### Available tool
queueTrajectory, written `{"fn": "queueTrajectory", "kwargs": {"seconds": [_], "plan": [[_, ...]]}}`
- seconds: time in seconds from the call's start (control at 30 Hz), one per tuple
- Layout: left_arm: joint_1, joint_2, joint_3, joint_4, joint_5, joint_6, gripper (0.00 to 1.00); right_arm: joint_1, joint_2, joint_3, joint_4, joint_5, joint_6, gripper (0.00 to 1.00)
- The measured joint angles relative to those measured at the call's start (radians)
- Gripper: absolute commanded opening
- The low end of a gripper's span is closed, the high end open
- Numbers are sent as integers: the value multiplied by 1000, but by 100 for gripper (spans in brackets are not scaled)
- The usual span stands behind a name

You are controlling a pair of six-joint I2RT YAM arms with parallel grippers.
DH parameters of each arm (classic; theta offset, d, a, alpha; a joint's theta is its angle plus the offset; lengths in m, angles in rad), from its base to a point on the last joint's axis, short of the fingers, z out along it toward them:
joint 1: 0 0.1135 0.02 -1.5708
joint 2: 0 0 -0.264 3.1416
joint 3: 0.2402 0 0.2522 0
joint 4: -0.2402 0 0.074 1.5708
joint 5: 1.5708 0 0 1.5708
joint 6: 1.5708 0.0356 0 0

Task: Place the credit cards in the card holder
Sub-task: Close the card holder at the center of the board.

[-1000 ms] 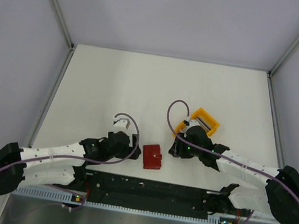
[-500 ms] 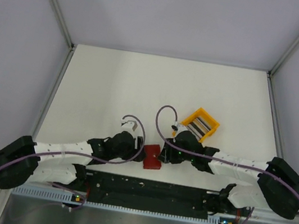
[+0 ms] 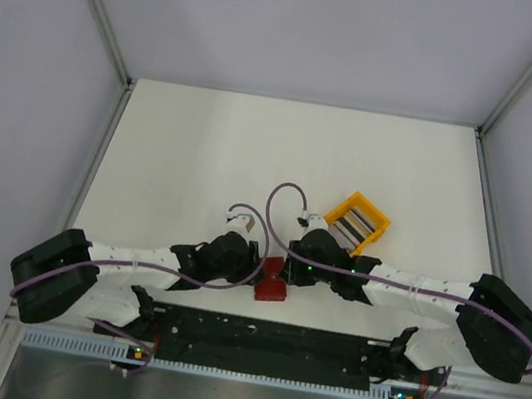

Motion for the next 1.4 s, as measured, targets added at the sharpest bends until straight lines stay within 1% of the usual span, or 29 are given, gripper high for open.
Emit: {"fn": "queueTrajectory", "kwargs": {"seconds": [0.03,0.1,0.13,0.23,0.47,0.67,0.83,1.03,1.13,1.3,1.4], "plan": [[0,5,2,2,0,0,42,3,-5,6,-11,14,-2,24],[0,14,5,8,-2,-1,41,5,-8,9,-17,29,-10,17],[0,17,7,8,-3,-1,40,5,-8,10,-17,31,-16,16],[0,19,8,8,-4,0,38,6,2,16,-11,29,-27,15],[0,26,11,8,-7,2,36,7,107,63,5,13,-37,13],[0,27,11,8,-7,5,35,7,138,88,9,21,-39,10],[1,28,11,8,-7,6,33,21,146,93,5,46,-39,10],[1,31,11,11,-9,8,28,46,137,93,-3,79,-57,17],[1,35,11,15,-8,9,27,52,103,93,-41,80,-78,19],[1,37,11,18,-8,9,28,56,19,108,-95,100,-105,20],[1,37,11,18,-8,9,28,56,13,117,-95,96,-103,20]]}}
